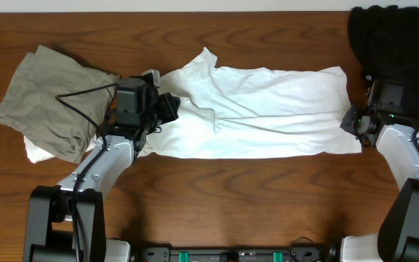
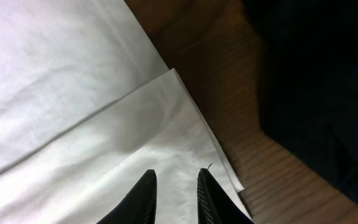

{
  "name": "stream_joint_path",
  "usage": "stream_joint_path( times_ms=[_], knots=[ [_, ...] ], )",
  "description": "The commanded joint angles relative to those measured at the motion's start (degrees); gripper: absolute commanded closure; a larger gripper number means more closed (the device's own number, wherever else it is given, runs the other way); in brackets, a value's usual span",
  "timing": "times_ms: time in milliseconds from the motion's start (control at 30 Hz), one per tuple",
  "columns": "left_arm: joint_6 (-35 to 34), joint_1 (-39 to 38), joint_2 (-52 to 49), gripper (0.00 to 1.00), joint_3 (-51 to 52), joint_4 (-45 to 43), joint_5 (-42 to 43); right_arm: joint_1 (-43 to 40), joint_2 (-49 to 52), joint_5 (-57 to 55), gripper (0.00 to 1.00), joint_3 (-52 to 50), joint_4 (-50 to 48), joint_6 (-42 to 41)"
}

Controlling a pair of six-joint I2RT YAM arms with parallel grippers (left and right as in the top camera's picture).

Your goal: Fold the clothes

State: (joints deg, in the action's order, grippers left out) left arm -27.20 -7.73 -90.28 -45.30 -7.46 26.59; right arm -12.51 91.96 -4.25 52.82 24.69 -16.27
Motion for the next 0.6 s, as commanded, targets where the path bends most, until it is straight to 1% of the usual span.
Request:
stream_joint_path(
  times_ms=[0,133,200,300,367,567],
  knots=[
    [0.00,-0.07,-0.28,0.93,-0.48,3.85,-0.09,0.59,-0.15,0.20,0.79,0.52,0.44,0.48],
    [3.26,-0.02,-0.28,0.94,-0.48,15.10,-1.40,0.59,-0.15,0.00,0.78,0.52,0.44,0.48],
    [3.39,0.04,-0.28,0.94,-0.48,21.00,-6.51,0.59,-0.15,0.00,0.78,0.52,0.44,0.48],
    [3.39,0.04,-0.28,0.94,-0.48,26.34,-15.10,0.59,-0.15,0.00,0.78,0.52,0.46,0.48],
    [3.82,0.07,-0.28,0.94,-0.48,27.41,-17.31,0.59,-0.15,0.02,0.78,0.52,0.59,0.48],
    [4.63,1.44,-0.28,0.94,-0.48,26.88,-17.44,0.59,-0.15,0.02,0.78,0.52,1.09,0.48]
  ],
)
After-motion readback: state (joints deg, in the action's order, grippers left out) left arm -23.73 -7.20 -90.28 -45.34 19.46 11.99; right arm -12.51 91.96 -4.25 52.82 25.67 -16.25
